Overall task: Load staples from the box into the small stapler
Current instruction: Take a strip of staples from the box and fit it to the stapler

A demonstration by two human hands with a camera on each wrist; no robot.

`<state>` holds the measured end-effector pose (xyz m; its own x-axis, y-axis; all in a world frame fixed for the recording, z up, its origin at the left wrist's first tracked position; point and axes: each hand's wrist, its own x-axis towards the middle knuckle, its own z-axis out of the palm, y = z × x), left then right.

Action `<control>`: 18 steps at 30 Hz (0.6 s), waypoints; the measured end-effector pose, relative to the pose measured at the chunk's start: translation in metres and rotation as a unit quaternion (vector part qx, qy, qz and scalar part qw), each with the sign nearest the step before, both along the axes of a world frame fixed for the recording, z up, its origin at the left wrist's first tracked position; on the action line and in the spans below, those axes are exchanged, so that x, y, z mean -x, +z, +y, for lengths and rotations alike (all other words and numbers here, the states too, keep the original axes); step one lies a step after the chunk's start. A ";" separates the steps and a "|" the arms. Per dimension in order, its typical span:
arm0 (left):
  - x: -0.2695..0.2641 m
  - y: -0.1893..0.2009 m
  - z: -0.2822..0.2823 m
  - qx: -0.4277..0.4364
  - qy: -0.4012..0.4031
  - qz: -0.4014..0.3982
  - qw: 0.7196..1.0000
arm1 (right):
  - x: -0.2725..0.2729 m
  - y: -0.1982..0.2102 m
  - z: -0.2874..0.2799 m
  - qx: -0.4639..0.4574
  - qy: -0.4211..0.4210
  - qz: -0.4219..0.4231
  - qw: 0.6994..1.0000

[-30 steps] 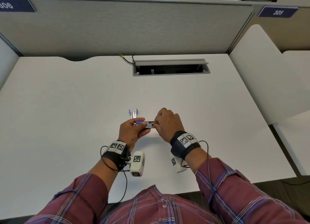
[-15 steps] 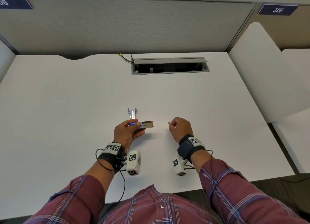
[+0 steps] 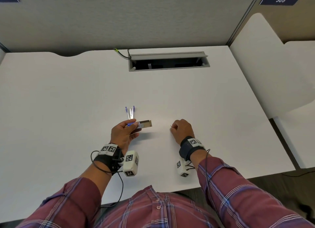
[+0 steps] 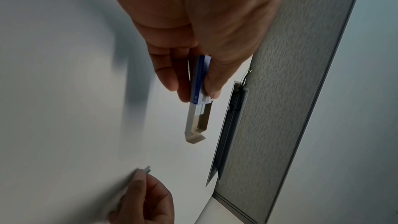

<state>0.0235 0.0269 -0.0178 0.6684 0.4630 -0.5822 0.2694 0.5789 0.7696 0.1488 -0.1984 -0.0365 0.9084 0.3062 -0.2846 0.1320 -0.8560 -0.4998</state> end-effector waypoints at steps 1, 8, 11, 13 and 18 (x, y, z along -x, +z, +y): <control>-0.001 0.000 -0.001 0.003 0.002 -0.003 1.000 | -0.001 0.001 -0.002 -0.010 -0.007 0.004 1.000; -0.008 0.003 -0.007 0.025 0.001 -0.018 1.000 | 0.010 0.030 0.016 -0.198 -0.055 0.051 0.977; -0.011 0.004 -0.013 0.023 -0.009 -0.018 1.000 | 0.018 0.045 0.033 -0.300 -0.071 0.155 0.938; -0.012 0.004 -0.015 0.019 -0.017 -0.018 1.000 | 0.021 0.048 0.038 -0.323 -0.083 0.179 0.926; -0.015 0.008 -0.017 0.021 -0.019 -0.031 0.999 | 0.025 0.046 0.040 -0.352 -0.121 0.196 0.907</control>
<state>0.0380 0.0100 -0.0103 0.7203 0.4128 -0.5575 0.2442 0.6014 0.7607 0.1239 -0.1586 0.0093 0.8448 0.3427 -0.4109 -0.3227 -0.2862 -0.9022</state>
